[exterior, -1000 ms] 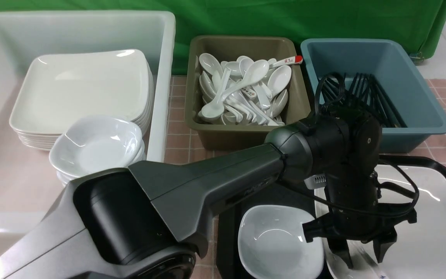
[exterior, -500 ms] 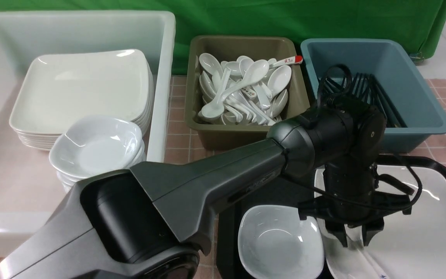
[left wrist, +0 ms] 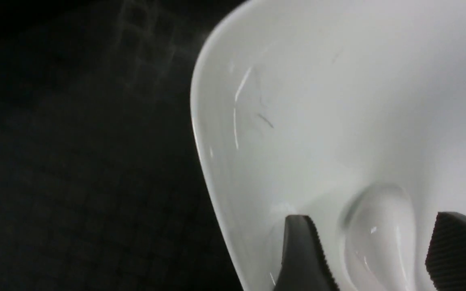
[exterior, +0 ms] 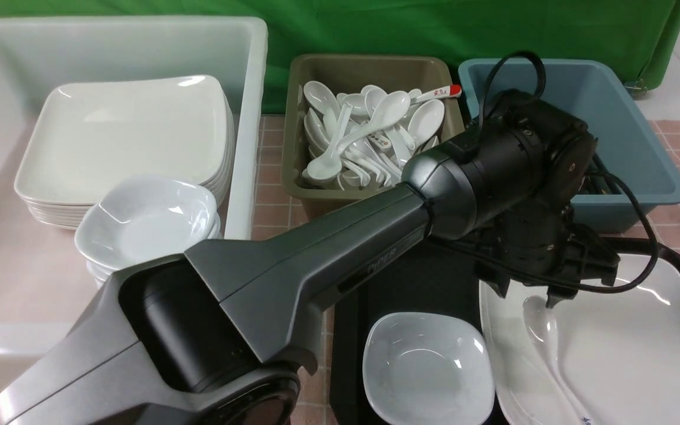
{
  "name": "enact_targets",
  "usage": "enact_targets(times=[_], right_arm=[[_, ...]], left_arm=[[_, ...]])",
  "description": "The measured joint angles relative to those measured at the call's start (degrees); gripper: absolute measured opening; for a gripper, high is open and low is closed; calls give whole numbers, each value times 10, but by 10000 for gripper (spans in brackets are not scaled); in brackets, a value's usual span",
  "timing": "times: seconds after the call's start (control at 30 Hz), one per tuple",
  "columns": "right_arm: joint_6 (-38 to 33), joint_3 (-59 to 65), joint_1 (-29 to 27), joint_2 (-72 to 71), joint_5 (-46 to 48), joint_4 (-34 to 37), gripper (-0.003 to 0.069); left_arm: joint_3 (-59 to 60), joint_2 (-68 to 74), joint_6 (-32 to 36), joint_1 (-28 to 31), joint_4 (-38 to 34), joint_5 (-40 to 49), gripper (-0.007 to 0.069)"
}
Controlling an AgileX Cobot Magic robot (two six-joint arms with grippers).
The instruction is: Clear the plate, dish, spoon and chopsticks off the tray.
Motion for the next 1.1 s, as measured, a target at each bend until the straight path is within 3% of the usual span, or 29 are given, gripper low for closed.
enact_targets(times=[0.33, 0.9, 1.07, 1.1], right_arm=[[0, 0, 0, 0, 0, 0, 232], [1, 0, 0, 0, 0, 0, 239], [2, 0, 0, 0, 0, 0, 239], [2, 0, 0, 0, 0, 0, 240]], left_arm=[[0, 6, 87, 2, -8, -14, 423], [0, 43, 119, 2, -63, -2, 412], [0, 44, 113, 3, -58, 10, 230], [0, 43, 100, 6, -60, 11, 132]])
